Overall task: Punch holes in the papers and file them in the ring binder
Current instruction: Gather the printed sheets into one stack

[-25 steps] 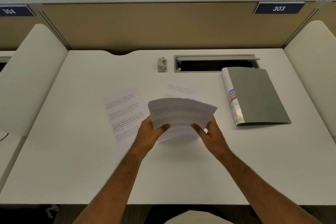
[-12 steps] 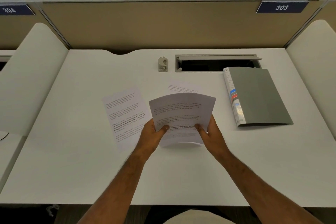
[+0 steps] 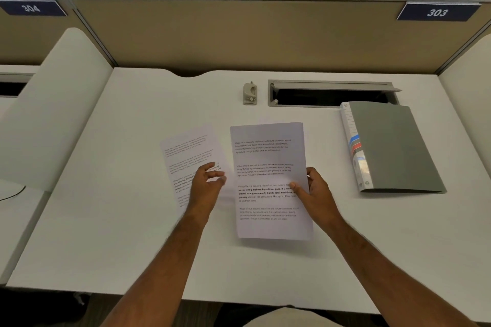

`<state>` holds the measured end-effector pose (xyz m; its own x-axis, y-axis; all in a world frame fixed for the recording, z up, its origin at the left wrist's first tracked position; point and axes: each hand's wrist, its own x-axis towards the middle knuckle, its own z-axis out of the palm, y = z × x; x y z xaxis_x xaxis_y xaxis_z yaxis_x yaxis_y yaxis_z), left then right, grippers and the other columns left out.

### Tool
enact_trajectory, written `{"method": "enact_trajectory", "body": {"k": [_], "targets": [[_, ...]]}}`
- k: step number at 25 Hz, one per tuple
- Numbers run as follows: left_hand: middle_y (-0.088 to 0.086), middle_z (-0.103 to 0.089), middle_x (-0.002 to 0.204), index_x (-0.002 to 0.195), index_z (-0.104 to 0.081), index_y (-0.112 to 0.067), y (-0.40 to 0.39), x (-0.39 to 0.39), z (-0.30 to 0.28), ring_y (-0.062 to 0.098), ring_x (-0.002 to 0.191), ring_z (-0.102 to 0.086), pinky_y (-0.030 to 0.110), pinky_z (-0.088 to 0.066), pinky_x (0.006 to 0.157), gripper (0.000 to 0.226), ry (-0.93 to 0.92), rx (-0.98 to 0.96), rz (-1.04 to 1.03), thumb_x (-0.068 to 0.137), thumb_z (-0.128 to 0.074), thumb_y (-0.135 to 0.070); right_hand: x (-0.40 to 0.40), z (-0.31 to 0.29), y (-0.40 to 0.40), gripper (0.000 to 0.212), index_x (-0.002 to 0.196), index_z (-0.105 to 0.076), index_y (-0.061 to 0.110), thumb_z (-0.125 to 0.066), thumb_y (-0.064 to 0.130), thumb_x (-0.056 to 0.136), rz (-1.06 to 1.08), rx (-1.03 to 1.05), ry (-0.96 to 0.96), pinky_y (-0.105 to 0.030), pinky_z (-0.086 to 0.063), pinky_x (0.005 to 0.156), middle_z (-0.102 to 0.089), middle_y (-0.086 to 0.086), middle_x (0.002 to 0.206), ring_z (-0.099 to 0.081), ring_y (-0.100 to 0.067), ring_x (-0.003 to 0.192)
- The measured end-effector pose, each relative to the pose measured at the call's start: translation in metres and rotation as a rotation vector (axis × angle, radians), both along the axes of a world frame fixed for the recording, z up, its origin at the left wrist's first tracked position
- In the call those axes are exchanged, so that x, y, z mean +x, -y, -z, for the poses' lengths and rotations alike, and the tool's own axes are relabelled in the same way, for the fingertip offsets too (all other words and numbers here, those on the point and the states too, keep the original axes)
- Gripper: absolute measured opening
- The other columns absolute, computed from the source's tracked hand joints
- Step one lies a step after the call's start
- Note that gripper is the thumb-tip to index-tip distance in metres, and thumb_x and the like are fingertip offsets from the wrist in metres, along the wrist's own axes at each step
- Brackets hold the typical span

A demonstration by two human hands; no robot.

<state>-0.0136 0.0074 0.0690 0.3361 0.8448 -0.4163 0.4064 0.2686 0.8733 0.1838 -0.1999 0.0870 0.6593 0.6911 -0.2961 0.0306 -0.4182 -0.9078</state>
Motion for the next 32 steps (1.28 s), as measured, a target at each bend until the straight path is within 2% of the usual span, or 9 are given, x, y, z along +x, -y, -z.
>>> {"method": "enact_trajectory", "body": {"k": [3, 6, 8, 13, 16, 20, 26, 32], "targets": [[0.006, -0.062, 0.124, 0.131, -0.054, -0.018, -0.022, -0.014, 0.018, 0.027, 0.111, -0.065, 0.033, -0.055, 0.083, 0.055, -0.177, 0.039, -0.157, 0.084, -0.083, -0.02, 0.001, 0.004, -0.003, 0.031, 0.122, -0.052, 0.022, -0.066, 0.029, 0.096, -0.002, -0.019, -0.008, -0.022, -0.061, 0.071, -0.069, 0.004, 0.117, -0.073, -0.011, 0.092], [0.016, -0.05, 0.139, 0.14, -0.049, -0.012, -0.044, -0.029, 0.034, 0.038, 0.126, -0.052, 0.049, -0.051, 0.1, 0.074, -0.476, 0.067, -0.226, 0.079, -0.086, -0.032, 0.005, 0.011, -0.004, 0.031, 0.122, -0.053, 0.024, -0.068, 0.029, 0.095, -0.001, -0.036, -0.027, -0.024, -0.062, 0.071, -0.071, 0.004, 0.116, -0.074, -0.01, 0.09], [0.019, -0.042, 0.145, 0.147, -0.041, -0.01, -0.054, -0.035, 0.039, 0.042, 0.132, -0.045, 0.056, -0.046, 0.104, 0.086, -0.594, 0.043, -0.223, 0.079, -0.086, -0.035, 0.007, 0.015, -0.004, 0.032, 0.122, -0.054, 0.024, -0.069, 0.03, 0.095, -0.005, -0.048, -0.033, -0.027, -0.062, 0.073, -0.071, 0.004, 0.116, -0.074, -0.011, 0.089], [0.02, -0.043, 0.139, 0.143, -0.041, -0.007, -0.069, -0.034, 0.046, 0.041, 0.128, -0.046, 0.058, -0.043, 0.102, 0.096, -0.754, 0.072, -0.201, 0.072, -0.086, -0.053, 0.011, 0.02, -0.003, 0.032, 0.122, -0.053, 0.024, -0.068, 0.03, 0.095, -0.003, -0.081, -0.039, -0.033, -0.064, 0.075, -0.071, 0.003, 0.115, -0.074, -0.014, 0.09], [0.019, -0.045, 0.134, 0.136, -0.042, -0.007, -0.071, -0.03, 0.048, 0.039, 0.124, -0.048, 0.057, -0.043, 0.099, 0.101, -0.787, 0.077, -0.229, 0.064, -0.088, -0.061, 0.013, 0.023, -0.001, 0.031, 0.121, -0.053, 0.024, -0.068, 0.03, 0.095, -0.009, -0.087, -0.037, -0.032, -0.064, 0.074, -0.071, 0.004, 0.115, -0.075, -0.014, 0.089], [0.019, -0.047, 0.133, 0.133, -0.042, -0.006, -0.072, -0.029, 0.05, 0.04, 0.123, -0.05, 0.056, -0.045, 0.098, 0.102, -0.8, 0.085, -0.252, 0.061, -0.091, -0.059, 0.016, 0.025, 0.0, 0.032, 0.122, -0.053, 0.023, -0.069, 0.03, 0.094, -0.002, -0.096, -0.032, -0.026, -0.062, 0.07, -0.071, 0.005, 0.114, -0.074, -0.009, 0.087], [0.02, -0.048, 0.133, 0.131, -0.046, -0.007, -0.076, -0.033, 0.05, 0.041, 0.124, -0.048, 0.058, -0.044, 0.099, 0.097, -0.786, 0.062, -0.243, 0.06, -0.092, -0.056, 0.017, 0.028, 0.0, 0.032, 0.122, -0.053, 0.024, -0.068, 0.031, 0.095, 0.004, -0.107, -0.047, -0.029, -0.063, 0.072, -0.071, 0.003, 0.115, -0.075, -0.013, 0.088], [0.02, -0.058, 0.132, 0.131, -0.044, -0.01, -0.082, -0.041, 0.049, 0.041, 0.126, -0.048, 0.055, -0.04, 0.101, 0.099, -0.794, 0.045, -0.215, 0.059, -0.094, -0.054, 0.018, 0.027, -0.003, 0.033, 0.122, -0.053, 0.021, -0.069, 0.03, 0.094, -0.006, -0.096, -0.055, -0.026, -0.062, 0.07, -0.071, 0.005, 0.113, -0.075, -0.011, 0.086]]}}
